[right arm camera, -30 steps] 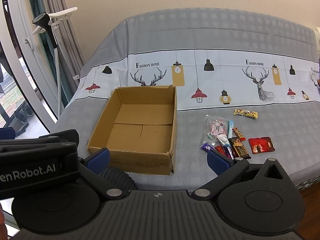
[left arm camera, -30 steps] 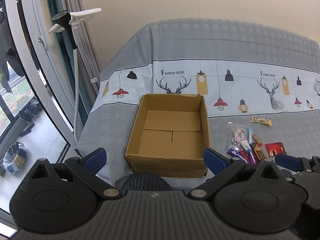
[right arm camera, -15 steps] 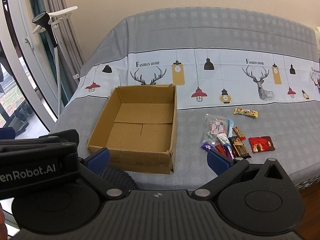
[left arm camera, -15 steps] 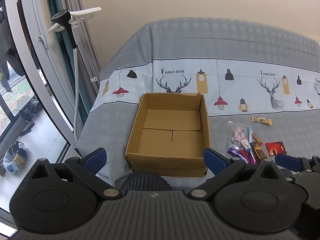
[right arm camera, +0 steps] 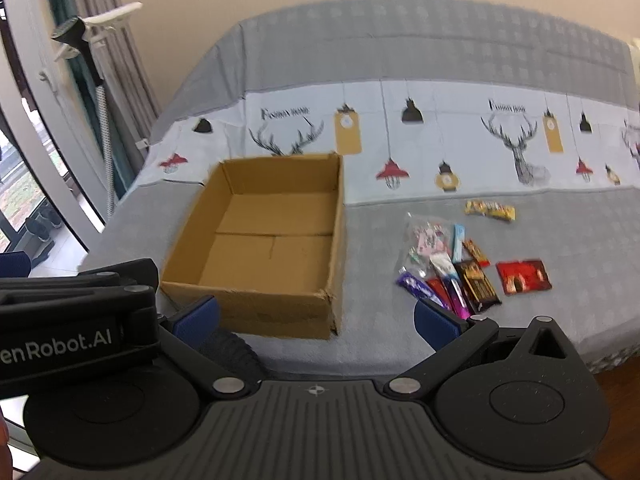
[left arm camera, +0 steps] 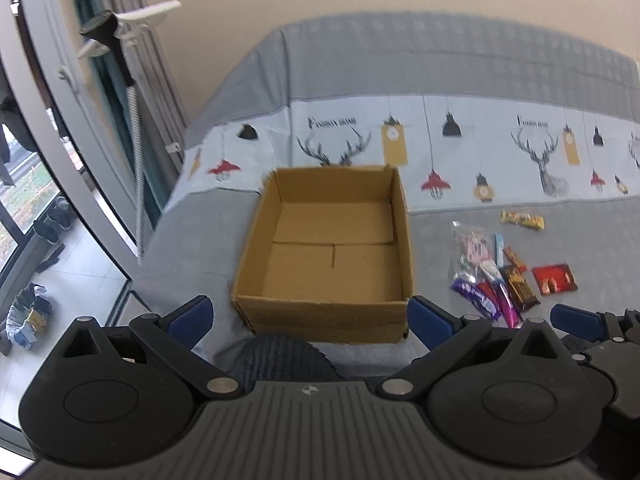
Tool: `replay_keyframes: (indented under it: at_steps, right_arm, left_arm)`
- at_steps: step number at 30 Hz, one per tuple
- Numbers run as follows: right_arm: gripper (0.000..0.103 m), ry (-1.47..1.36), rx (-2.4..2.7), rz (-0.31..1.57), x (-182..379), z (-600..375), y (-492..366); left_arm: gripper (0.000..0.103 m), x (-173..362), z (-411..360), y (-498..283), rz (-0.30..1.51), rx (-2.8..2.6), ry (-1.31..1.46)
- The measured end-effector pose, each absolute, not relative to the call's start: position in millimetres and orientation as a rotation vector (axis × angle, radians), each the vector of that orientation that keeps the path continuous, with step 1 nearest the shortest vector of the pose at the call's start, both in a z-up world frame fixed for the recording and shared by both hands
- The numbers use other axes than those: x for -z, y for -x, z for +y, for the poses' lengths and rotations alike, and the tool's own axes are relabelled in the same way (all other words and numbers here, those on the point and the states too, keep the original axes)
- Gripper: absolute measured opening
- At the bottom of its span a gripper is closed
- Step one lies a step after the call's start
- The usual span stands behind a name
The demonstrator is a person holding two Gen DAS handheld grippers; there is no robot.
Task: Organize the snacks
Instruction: 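Grasp the purple candy bar with the left tool while the right tool grasps the dark biscuit pack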
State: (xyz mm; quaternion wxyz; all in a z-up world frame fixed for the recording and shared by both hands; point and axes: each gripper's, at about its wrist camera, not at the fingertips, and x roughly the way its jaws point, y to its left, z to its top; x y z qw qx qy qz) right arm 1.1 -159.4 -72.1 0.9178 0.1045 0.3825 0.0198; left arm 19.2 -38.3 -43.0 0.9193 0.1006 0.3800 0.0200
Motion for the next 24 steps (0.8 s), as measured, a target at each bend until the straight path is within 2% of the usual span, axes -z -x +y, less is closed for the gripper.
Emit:
replay_keyframes:
  at_steps: [5,14,19,24]
  right_arm:
    - [0.102,-0.247,-0.006,0.789,122,-192,-18]
    - [0.102,-0.284,0.069,0.742,256,-282,-46]
    - [0.102,-0.191,0.143,0.739,296,-341,-67]
    - [0.099,-0.303,-0.024,0.743,322,-403,-99]
  left_arm:
    - [0.103,100,-70,-49,0.79,0.06,-0.198]
    - [0.103,232,-168,-103,0.778,0.315,-0.257]
    - [0.103,292,-205,-153,0.874,0.473,-0.095]
    - [0.103,335,-228,-204,0.962,0.453,0.015]
